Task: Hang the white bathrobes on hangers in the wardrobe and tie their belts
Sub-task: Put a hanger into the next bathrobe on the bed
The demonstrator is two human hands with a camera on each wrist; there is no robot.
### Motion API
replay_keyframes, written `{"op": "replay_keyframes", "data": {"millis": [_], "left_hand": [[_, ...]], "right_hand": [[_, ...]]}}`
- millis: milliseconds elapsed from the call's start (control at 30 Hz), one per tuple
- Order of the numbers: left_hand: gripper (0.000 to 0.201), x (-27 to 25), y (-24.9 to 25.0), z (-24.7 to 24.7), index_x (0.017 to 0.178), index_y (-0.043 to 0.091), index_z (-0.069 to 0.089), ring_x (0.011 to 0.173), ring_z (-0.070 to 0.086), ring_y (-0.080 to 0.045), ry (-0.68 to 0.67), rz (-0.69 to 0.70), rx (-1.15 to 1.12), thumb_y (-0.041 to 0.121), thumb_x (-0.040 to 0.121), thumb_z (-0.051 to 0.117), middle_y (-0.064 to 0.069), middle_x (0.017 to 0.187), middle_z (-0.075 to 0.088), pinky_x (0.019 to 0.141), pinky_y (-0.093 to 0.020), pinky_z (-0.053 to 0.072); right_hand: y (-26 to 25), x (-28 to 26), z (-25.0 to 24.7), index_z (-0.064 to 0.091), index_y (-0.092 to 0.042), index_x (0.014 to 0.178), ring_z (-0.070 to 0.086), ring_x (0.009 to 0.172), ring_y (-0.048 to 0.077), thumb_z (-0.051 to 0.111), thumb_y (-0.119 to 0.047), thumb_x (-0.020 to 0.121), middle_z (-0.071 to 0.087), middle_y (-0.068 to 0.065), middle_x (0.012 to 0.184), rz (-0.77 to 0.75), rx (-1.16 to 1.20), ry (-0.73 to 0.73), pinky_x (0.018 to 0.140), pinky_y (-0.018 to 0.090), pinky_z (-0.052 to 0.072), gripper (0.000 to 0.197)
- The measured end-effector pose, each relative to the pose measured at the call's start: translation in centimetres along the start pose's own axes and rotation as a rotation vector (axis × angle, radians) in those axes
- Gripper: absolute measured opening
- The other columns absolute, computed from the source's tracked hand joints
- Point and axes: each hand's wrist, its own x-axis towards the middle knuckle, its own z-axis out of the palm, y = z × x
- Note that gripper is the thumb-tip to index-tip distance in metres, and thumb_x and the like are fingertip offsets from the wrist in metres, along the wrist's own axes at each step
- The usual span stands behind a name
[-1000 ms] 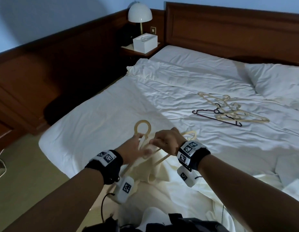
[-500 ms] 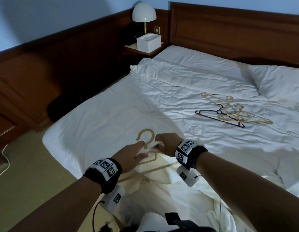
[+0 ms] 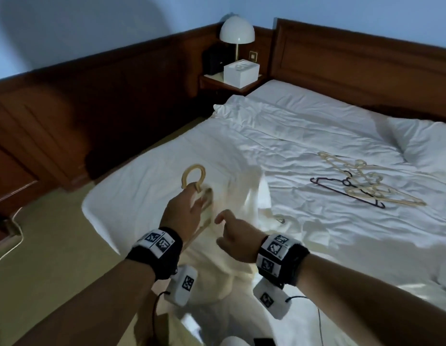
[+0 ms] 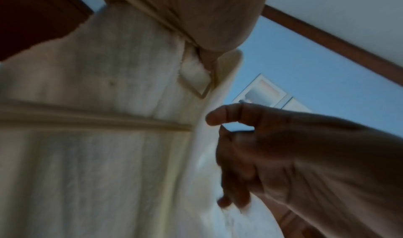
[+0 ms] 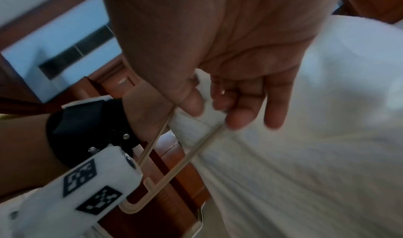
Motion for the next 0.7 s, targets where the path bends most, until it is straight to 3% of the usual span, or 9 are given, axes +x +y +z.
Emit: {"op": "replay_keyframes", "data": {"millis": [67, 133, 200, 300, 367, 467, 600, 700], "left_hand": [[0.032, 1.2, -1.5, -3.8, 0.128, 0.02, 0.055, 0.096, 0.064, -0.027, 0.053, 0.109, -0.003, 0.024, 0.096, 0.051, -0.008, 0.1, 0.068, 0.081, -0.028, 0.047], [0.043, 2.5, -3.6, -8.6, 0.132, 0.014, 0.054, 0.095, 0.064, -0.031, 0.063, 0.216, 0.074, 0.031, 0.093, 0.047, -0.014, 0.102, 0.069, 0.08, -0.028, 0.045], [0.045, 3.2, -6.1, -14.0, 0.132, 0.011, 0.054, 0.089, 0.066, -0.031, 0.071, 0.3, 0.172, 0.03, 0.091, 0.05, -0.014, 0.098, 0.07, 0.076, -0.023, 0.04], [0.043, 4.2, -10.3, -22.4, 0.134, 0.017, 0.053, 0.087, 0.066, -0.024, 0.057, 0.336, 0.26, 0.031, 0.093, 0.054, -0.009, 0.1, 0.07, 0.074, -0.018, 0.038], [0.043, 5.2, -13.2, -29.1, 0.135, 0.018, 0.052, 0.093, 0.066, -0.023, 0.089, 0.313, 0.279, 0.034, 0.094, 0.052, -0.008, 0.105, 0.069, 0.077, -0.022, 0.042], [0.039, 6.7, -16.7, -40.6, 0.129, 0.01, 0.056, 0.096, 0.063, -0.022, 0.27, 0.359, 0.385, 0.03, 0.095, 0.056, -0.011, 0.109, 0.068, 0.082, -0.02, 0.042], [0.028, 4.4, -19.4, -55.4, 0.12, 0.002, 0.056, 0.077, 0.048, -0.004, 0.492, 0.33, 0.5, 0.019, 0.1, 0.05, 0.0, 0.093, 0.058, 0.069, -0.006, 0.033], [0.033, 0.6, -22.7, -64.5, 0.128, 0.006, 0.053, 0.086, 0.052, -0.009, 0.578, 0.207, 0.565, 0.023, 0.102, 0.045, -0.002, 0.101, 0.06, 0.074, -0.014, 0.034]], "right_hand": [[-2.6, 2.9, -0.6, 0.039, -0.017, 0.128, 0.055, 0.095, 0.022, 0.059, -0.049, 0.086, 0.051, 0.004, 0.11, -0.131, -0.089, 0.344, 0.085, 0.039, 0.049, 0.057], [-6.2, 6.7, -2.1, 0.043, -0.014, 0.134, 0.046, 0.115, 0.026, 0.057, -0.062, 0.08, 0.045, 0.009, 0.125, -0.246, -0.283, 0.64, 0.099, 0.04, 0.04, 0.074], [-11.7, 10.9, -3.5, 0.05, -0.021, 0.131, 0.048, 0.119, 0.025, 0.05, -0.07, 0.08, 0.053, 0.005, 0.125, -0.271, -0.462, 0.607, 0.105, 0.042, 0.035, 0.07], [-21.5, 17.1, -4.2, 0.061, -0.024, 0.099, 0.064, 0.089, 0.024, 0.046, -0.065, 0.088, 0.067, 0.0, 0.093, -0.289, -0.631, 0.331, 0.081, 0.038, 0.05, 0.045], [-28.3, 21.2, -4.3, 0.06, -0.024, 0.091, 0.065, 0.083, 0.025, 0.047, -0.064, 0.087, 0.067, -0.001, 0.088, -0.368, -0.663, 0.263, 0.072, 0.037, 0.052, 0.042], [-39.2, 27.2, -4.1, 0.052, -0.026, 0.081, 0.065, 0.08, 0.027, 0.047, -0.062, 0.088, 0.066, 0.001, 0.083, -0.566, -0.693, 0.317, 0.063, 0.033, 0.046, 0.036], [-55.4, 32.6, -2.2, 0.058, -0.023, 0.091, 0.064, 0.081, 0.028, 0.044, -0.066, 0.088, 0.063, 0.003, 0.081, -0.841, -0.711, 0.38, 0.066, 0.034, 0.047, 0.045], [-65.8, 34.6, 0.3, 0.054, -0.028, 0.087, 0.054, 0.076, 0.024, 0.046, -0.067, 0.088, 0.051, -0.003, 0.077, -0.997, -0.756, 0.393, 0.064, 0.031, 0.038, 0.039]]}}
